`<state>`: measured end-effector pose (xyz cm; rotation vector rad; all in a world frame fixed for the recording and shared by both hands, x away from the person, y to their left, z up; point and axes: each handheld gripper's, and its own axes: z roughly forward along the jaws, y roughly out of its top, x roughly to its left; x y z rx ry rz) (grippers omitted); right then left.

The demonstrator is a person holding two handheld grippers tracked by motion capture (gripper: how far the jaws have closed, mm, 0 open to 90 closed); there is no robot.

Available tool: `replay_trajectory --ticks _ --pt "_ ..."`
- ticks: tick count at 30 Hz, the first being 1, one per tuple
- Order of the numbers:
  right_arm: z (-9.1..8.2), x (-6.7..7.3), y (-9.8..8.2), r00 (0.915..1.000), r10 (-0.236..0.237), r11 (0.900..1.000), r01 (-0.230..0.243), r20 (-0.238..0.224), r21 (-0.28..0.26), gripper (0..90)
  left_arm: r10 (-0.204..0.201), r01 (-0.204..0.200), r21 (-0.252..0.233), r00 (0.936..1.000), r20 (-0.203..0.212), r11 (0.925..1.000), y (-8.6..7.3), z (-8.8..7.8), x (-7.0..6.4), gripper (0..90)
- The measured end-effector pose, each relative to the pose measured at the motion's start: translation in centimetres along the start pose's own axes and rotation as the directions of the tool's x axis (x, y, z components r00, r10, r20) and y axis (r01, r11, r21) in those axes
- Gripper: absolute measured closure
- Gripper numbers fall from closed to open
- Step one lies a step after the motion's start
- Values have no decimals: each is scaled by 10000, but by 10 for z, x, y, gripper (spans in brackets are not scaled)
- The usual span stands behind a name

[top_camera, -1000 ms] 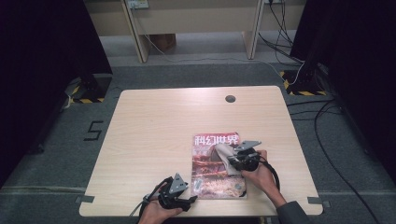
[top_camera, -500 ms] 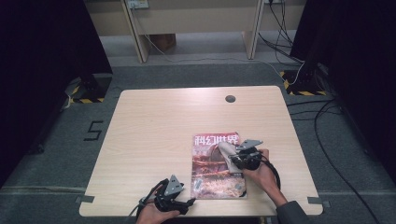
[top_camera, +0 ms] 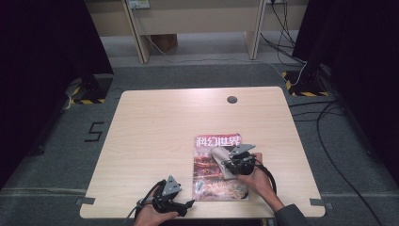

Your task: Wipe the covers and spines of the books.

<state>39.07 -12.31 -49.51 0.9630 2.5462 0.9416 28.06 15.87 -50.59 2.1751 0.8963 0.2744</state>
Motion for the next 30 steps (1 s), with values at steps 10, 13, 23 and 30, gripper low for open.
replay_trajectory --ticks 10,13,23,30 --pt "16 31 18 9941 -781 9969 783 -748 -4 731 -76 76 1 10000 -27 10000 0 0 0 212" --pt "19 33 22 9937 -878 9961 883 -697 41 726 -21 21 69 10000 -2 10000 -1 1 0 212" --pt "26 47 31 9892 -1143 9933 1151 -918 35 731 -69 70 91 10000 -30 9999 -1 0 1 209" --pt "26 60 32 9802 -1497 9885 1514 -1296 34 727 -72 73 36 10000 -36 10000 -1 0 2 209"
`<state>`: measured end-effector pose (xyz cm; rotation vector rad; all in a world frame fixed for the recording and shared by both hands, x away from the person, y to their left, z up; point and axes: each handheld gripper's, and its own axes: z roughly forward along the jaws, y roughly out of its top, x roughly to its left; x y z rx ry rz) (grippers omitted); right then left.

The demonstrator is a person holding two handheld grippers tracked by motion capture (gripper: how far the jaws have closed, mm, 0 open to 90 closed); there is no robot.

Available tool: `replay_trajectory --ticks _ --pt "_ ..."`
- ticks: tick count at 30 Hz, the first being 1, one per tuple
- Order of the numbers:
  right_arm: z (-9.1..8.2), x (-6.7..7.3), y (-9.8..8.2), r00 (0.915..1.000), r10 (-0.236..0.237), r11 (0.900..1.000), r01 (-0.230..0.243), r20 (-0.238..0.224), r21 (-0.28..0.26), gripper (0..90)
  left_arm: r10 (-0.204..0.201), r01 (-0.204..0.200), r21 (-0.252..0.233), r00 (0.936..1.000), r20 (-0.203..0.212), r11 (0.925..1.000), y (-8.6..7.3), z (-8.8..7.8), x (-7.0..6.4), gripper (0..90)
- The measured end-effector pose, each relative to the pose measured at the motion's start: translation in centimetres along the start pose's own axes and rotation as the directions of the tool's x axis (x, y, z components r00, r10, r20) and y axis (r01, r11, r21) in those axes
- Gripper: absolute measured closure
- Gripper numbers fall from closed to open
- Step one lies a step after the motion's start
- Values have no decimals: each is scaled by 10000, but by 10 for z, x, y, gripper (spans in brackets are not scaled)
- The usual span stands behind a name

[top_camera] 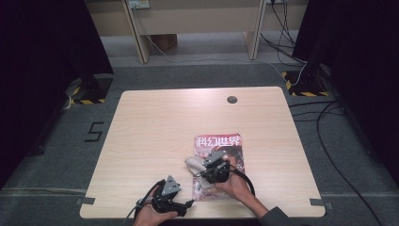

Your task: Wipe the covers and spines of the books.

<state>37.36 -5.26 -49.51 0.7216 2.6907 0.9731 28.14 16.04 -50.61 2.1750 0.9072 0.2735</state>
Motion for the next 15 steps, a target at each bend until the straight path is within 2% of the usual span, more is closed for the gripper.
replay_trajectory --ticks 2,5,8,10,15 --pt "0 -3 -1 9998 196 9998 -197 -87 -49 724 -1 1 7 10000 -8 10000 0 0 0 209" --pt "-3 -9 -3 9993 309 9995 -309 214 6 724 -27 27 -21 10000 19 10000 0 0 0 209" --pt "-4 -12 -6 9987 454 9990 -453 248 -37 728 -2 2 35 10000 15 10000 0 0 0 209" --pt "-5 -9 -6 9991 293 9996 -293 309 -18 731 -58 58 6 10000 -9 10000 0 -1 1 209" --pt "-4 8 -6 10000 3 10000 -3 2 -31 734 -193 193 8 9998 -110 9998 -1 -2 3 207"
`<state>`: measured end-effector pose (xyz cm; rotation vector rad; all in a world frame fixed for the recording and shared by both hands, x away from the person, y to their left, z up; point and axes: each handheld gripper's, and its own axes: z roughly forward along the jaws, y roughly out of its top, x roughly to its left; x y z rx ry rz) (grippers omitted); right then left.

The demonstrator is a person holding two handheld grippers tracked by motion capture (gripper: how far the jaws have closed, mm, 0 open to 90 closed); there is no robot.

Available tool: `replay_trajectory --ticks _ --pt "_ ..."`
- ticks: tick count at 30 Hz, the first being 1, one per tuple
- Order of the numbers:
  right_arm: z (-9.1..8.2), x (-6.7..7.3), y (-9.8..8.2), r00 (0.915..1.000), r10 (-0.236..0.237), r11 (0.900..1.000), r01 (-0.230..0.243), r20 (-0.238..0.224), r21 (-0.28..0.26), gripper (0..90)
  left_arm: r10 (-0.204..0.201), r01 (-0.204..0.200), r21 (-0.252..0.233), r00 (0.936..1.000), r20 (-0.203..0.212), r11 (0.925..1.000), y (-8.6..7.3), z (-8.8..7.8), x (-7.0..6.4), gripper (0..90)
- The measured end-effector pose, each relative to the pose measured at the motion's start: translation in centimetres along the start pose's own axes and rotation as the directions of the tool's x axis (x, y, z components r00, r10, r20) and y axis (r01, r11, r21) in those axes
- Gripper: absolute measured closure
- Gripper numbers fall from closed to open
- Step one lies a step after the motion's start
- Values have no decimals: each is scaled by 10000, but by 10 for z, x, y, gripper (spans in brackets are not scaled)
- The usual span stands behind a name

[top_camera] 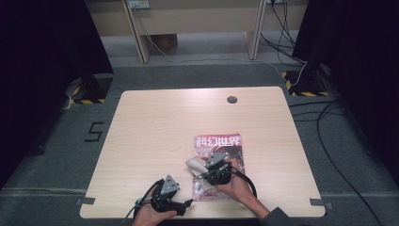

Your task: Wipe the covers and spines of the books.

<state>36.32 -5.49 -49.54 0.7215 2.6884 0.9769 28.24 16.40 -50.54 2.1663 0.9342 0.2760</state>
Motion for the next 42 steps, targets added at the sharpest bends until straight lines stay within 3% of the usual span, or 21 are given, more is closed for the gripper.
replay_trajectory --ticks 3,6,14,21,27,37,42 --pt "0 5 0 9999 -10 10000 11 -120 40 734 -54 54 11 10000 -68 10000 -1 -1 1 204" --pt "0 2 -1 9998 7 10000 -7 -200 -38 728 -119 118 -50 9998 -155 9999 -1 -4 4 204" --pt "-2 3 -2 9996 140 9999 -139 -232 62 734 -590 577 -256 9967 -549 9980 -1 -10 15 188" --pt "-6 15 -6 9980 -164 9998 168 -605 50 738 -845 814 -447 9937 -735 9957 -2 -14 20 185" --pt "-6 15 -7 9979 -205 9998 209 -620 63 738 -933 888 -565 9923 -820 9944 -2 -16 23 184" --pt "-5 35 -6 9916 -590 9982 596 -1153 14 739 -985 931 -679 9919 -802 9933 -1 -17 23 177" --pt "-5 39 -5 9910 -733 9972 745 -1122 59 736 -1014 955 -772 9918 -772 9924 -1 -18 23 176"
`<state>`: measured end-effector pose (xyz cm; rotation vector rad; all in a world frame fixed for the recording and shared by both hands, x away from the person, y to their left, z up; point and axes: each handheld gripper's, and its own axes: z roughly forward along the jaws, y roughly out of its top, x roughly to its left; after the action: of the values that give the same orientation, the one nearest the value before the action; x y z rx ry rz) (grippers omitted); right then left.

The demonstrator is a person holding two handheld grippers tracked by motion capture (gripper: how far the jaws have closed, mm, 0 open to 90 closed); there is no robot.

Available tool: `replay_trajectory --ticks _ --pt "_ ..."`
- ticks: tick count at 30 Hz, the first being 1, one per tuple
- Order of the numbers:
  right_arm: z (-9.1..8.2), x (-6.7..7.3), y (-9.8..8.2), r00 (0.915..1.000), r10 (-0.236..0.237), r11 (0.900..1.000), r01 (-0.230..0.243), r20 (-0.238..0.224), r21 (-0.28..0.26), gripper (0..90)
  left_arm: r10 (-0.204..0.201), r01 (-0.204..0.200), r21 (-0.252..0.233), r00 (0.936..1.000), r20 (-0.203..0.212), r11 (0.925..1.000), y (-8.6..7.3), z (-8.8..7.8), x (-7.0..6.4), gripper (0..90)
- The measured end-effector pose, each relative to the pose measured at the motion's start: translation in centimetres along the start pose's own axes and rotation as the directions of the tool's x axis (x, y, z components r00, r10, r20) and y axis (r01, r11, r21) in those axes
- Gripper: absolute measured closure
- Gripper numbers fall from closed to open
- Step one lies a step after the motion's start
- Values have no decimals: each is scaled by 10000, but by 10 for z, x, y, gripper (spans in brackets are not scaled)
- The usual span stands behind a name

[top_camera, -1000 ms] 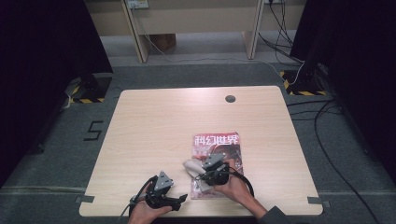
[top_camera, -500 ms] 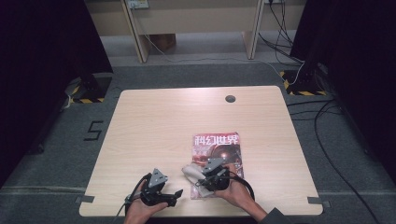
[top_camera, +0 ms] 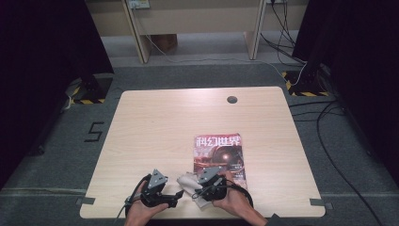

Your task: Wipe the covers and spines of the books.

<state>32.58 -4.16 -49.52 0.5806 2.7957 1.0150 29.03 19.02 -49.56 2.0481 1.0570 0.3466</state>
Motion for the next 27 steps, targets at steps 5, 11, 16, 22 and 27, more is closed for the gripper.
replay_trajectory --ticks 5,11,16,22,27 --pt "0 -2 0 10000 56 10000 -56 67 -26 735 -6 6 -15 10000 38 10000 0 0 -1 176" --pt "2 4 1 9999 27 10000 -28 -143 -62 737 37 -37 54 10000 54 10000 -1 -1 0 176" --pt "3 8 2 9998 8 10000 -8 -203 -1 735 49 -49 53 10000 50 10000 -1 -1 0 176" --pt "1 1 1 10000 21 10000 -21 -26 49 731 59 -59 31 10000 54 10000 -1 -1 0 176" --pt "-4 -8 -3 9996 170 9998 -172 208 94 731 35 -35 24 10000 69 10000 -1 -1 -1 176"
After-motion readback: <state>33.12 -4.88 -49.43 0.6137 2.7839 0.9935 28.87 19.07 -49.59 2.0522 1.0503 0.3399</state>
